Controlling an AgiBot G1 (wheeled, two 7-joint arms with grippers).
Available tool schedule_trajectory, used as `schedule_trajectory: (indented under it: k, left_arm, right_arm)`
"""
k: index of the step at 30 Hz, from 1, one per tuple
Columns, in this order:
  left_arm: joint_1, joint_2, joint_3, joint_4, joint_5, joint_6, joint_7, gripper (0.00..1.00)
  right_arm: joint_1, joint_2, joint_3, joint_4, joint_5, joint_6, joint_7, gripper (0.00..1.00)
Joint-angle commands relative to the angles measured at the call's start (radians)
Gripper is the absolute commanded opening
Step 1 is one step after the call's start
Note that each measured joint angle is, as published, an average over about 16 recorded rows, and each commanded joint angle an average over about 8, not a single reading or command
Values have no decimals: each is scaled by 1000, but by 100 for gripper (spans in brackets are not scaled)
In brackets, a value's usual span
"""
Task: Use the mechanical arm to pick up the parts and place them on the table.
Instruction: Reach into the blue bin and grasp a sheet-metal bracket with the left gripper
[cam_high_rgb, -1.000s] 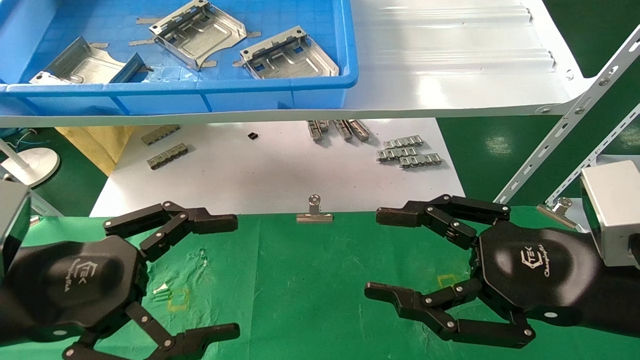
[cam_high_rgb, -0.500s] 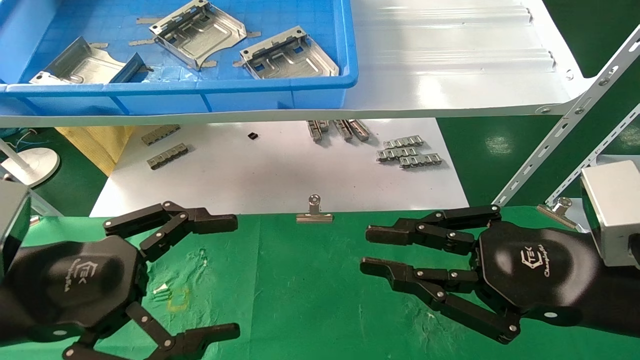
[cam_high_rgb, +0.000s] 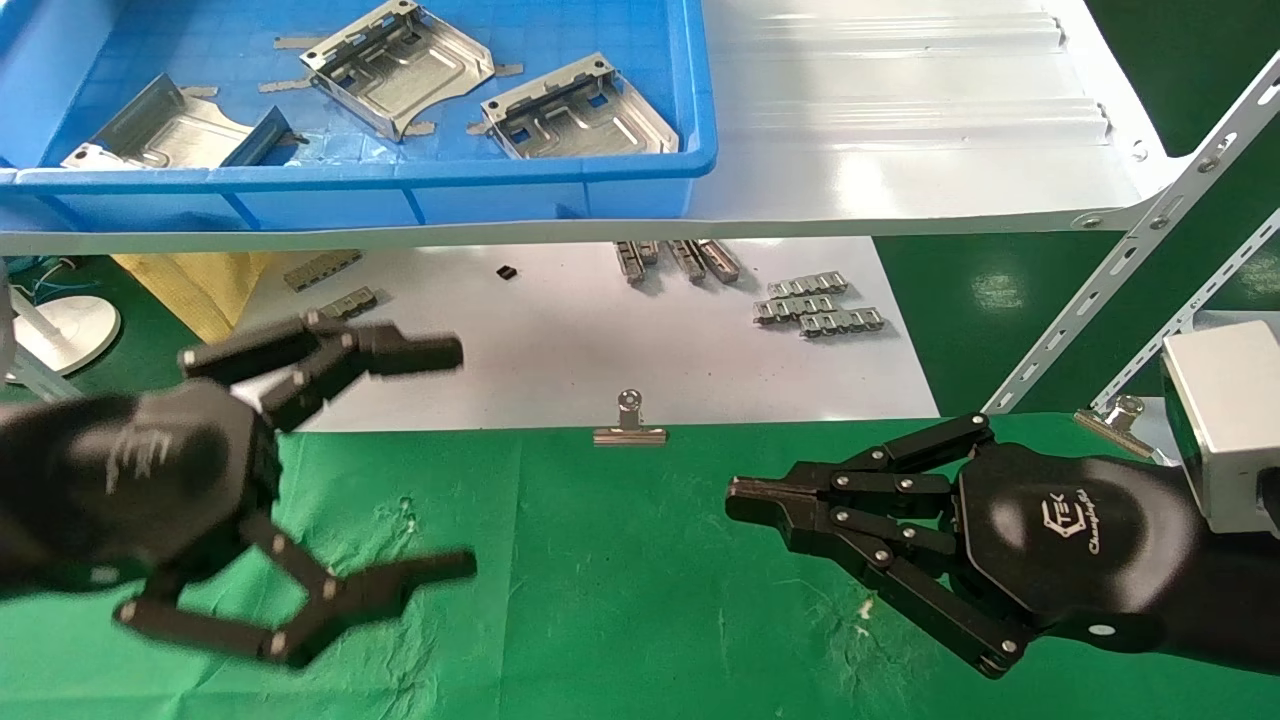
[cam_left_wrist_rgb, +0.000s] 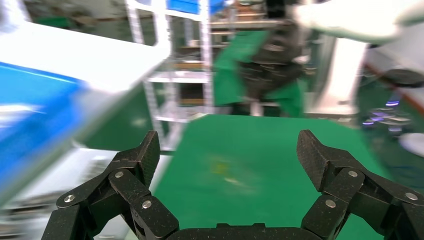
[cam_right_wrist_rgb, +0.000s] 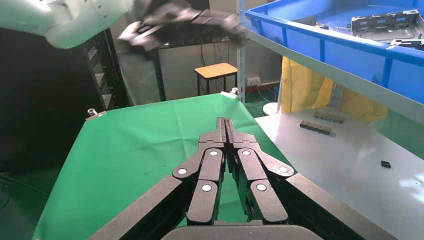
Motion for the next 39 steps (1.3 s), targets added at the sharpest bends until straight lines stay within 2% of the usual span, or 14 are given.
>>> schedule_trajectory:
  k: [1,6,11,12,14,19,20,22,25,26,33,34,39]
  left_arm:
    - [-57,11,3,15,24,-14,-10,100]
    - [-299,134,56,302,186,-106,46,100]
    - [-505,275,113,618,354,-307,120,100]
    - [-539,302,125,674,386,-351,132,97]
    - [-597,348,150,769,440,-423,153,80]
    - [-703,431,203,948,536,-523,180,17]
    - [-718,444,212,975,551,-531,182,8]
    - [-741,465,230,1019,578,-541,183,0]
    - [-767,490,251,1069,608,-552,185,0]
    - [-774,496,256,1081,615,-557,186,0]
    - [-797,519,266,1138,631,-594,183,0]
    - [-798,521,266,1144,632,-595,181,0]
    - [-799,521,264,1168,628,-589,163,0]
  right_arm:
    - [0,0,0,0,0,0,0,0]
    - [0,0,0,0,0,0,0,0]
    - [0,0,0,0,0,0,0,0]
    - [0,0,0,0,0,0,0,0]
    - [0,0,0,0,0,0,0,0]
    - [0,0,0,0,0,0,0,0]
    - [0,0,0,0,0,0,0,0]
    - [0,0,0,0,0,0,0,0]
    - [0,0,0,0,0,0,0,3]
    - [0,0,0,0,0,0,0,8]
    - [0,0,0,0,0,0,0,93]
    - [0,0,0,0,0,0,0,100]
    - [0,0,0,0,0,0,0,100]
